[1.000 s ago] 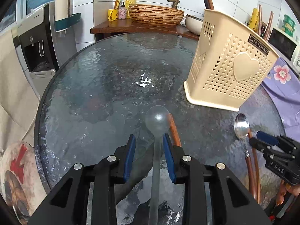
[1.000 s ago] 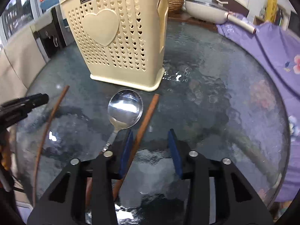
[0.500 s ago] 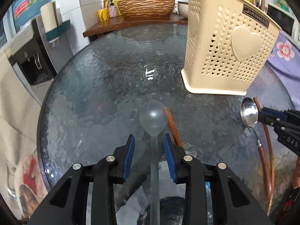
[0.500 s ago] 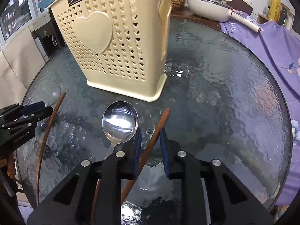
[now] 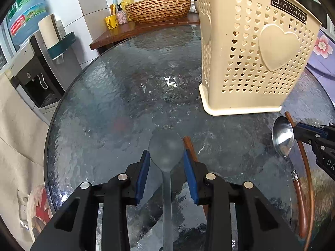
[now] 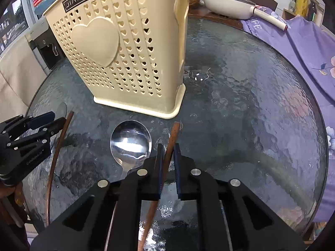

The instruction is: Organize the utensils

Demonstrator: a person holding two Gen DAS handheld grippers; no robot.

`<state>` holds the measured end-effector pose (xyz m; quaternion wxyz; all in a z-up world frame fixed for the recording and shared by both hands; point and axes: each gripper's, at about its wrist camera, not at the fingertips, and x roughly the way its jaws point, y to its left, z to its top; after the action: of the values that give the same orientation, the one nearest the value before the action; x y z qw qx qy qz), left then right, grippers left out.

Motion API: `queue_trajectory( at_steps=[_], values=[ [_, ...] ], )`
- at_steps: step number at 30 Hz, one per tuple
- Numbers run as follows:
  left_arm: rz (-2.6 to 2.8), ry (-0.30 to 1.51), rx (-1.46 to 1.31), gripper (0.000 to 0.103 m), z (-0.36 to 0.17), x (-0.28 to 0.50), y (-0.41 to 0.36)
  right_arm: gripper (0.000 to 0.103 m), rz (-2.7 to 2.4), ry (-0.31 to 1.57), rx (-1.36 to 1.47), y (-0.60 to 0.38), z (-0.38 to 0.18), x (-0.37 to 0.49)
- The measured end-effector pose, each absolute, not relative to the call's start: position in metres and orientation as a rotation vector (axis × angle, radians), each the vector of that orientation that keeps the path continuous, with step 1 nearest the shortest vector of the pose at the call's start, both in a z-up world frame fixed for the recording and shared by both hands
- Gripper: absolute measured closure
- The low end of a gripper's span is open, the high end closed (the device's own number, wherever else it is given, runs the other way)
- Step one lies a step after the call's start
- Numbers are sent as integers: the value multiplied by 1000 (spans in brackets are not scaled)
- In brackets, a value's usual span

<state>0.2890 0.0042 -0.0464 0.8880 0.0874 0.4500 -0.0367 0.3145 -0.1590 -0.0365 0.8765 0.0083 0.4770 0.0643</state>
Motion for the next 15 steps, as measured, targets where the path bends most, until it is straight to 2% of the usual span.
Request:
queue_trajectory(
  at_steps=[6,8,15],
  values=[
    [-79,922,158,71,-46,287,2,96,152,987,101,-170,-39,314],
    [-89,903,147,95,-42,285,3,96,163,967,131,-176,-37,314],
    [-103,867,125,96,-26,277,6,96,189,908,177,-191,-23,311]
  ],
)
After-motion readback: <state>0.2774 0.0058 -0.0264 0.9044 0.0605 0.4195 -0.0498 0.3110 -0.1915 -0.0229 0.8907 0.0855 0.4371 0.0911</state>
